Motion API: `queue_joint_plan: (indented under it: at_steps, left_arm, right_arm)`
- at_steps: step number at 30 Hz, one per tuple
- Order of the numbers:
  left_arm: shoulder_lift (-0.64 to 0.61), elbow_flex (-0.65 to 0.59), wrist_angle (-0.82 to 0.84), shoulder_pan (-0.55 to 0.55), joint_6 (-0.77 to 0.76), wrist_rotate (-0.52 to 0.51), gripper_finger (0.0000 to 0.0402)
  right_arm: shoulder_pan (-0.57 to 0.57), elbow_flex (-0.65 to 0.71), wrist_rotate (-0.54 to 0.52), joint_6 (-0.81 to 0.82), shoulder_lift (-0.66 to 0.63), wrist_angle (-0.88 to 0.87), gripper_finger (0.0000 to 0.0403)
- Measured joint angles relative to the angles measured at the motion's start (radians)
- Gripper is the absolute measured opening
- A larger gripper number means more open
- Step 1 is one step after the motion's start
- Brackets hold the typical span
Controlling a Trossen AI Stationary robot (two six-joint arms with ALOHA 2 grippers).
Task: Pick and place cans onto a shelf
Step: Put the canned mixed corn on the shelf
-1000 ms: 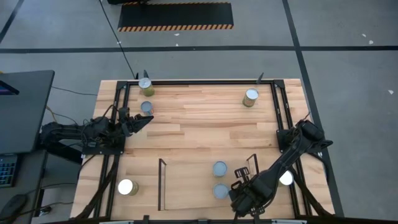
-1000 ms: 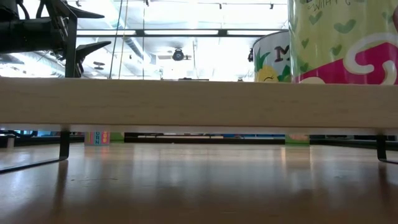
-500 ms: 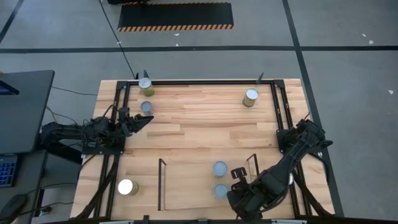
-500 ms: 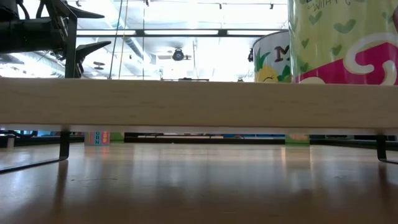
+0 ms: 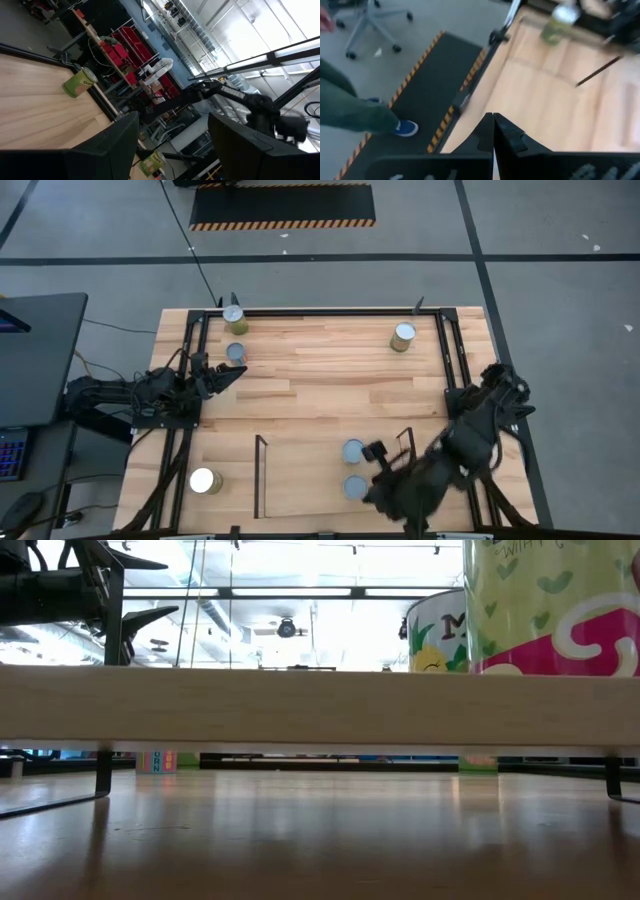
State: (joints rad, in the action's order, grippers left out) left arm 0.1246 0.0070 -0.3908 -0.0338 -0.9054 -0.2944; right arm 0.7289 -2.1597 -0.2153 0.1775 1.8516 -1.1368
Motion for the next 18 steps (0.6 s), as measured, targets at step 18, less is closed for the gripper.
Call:
queue_joint_plan:
  at_steps: [18]
  left_arm:
    - [0.0,0.0,0.0,0.0,0.0,0.0,0.0245]
  right_arm:
    - [-0.507,0.0,-0.037,-0.33,-0.097,0.31,0.0005]
